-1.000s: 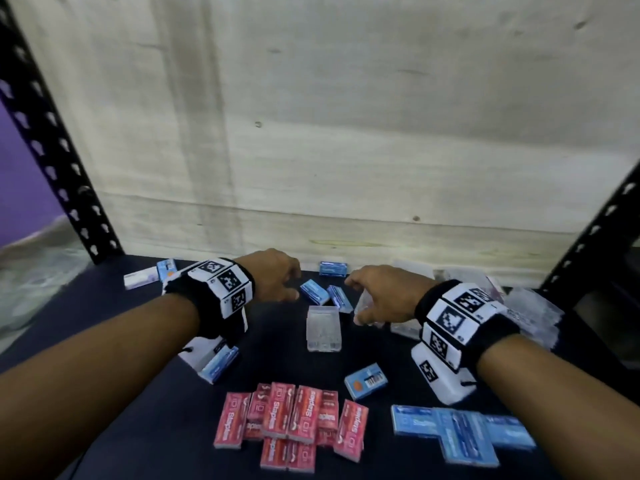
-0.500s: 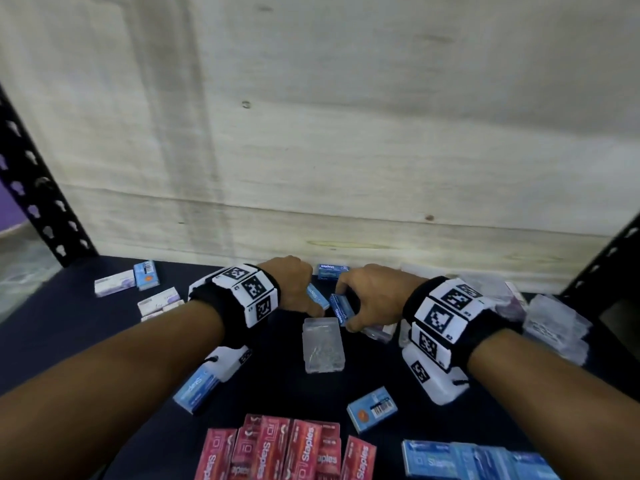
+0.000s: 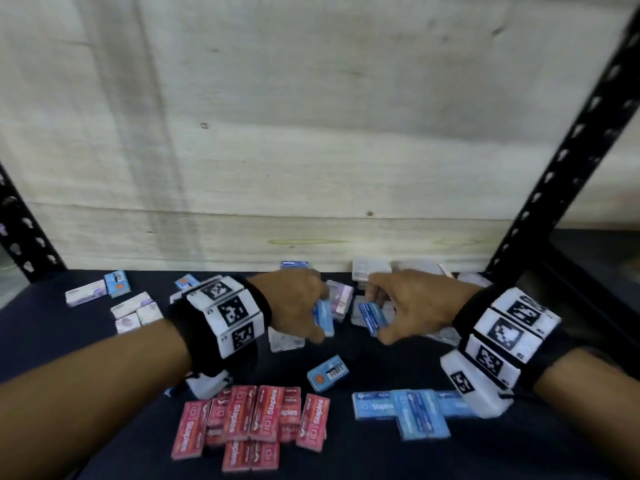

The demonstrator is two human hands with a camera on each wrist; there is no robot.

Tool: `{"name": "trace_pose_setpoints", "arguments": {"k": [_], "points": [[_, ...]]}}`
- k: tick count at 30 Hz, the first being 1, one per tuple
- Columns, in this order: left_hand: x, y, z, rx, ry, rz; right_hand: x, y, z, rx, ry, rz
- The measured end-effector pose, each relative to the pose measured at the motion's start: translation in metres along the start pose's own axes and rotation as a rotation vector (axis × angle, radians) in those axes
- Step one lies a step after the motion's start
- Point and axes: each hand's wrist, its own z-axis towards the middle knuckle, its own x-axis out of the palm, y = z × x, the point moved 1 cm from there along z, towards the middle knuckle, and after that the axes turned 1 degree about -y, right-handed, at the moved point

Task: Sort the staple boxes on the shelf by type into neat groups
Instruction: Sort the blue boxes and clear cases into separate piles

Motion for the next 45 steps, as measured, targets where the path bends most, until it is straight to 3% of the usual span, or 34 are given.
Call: {"name": "trace_pose_setpoints", "arguments": {"k": [7,11,14,19,25,34,45], "points": [[0.017,-0.091,-0.001,0.243,0.099,-0.054,0.038,-0.042,-0.067,0.154,0.108,-0.06],[0.024,-0.112,0.003,0.284,0.147,-0.051,0.053,-0.049,-0.081,0.174,0.084,-0.059],[0.03,-0.116,0.005,0.259,0.18,-0.085,0.06,-0.051,-0.083,0.183,0.058,-0.049],[0.04,-0.121,0.009,0.098,0.164,-0.124,0.06,-0.053,-0.086,0.16,0.039,-0.01],[0.039,-0.122,0.012,0.078,0.157,-0.138,0.059,-0.051,-0.086,0.091,0.064,0.022],[0.028,-0.11,0.032,-0.018,0.074,-0.163,0.056,-0.062,-0.065,0.282,-0.028,-0.024],[0.034,-0.095,0.041,-0.008,0.132,-0.192,0.06,-0.073,-0.055,0.129,0.011,-0.005]]}}
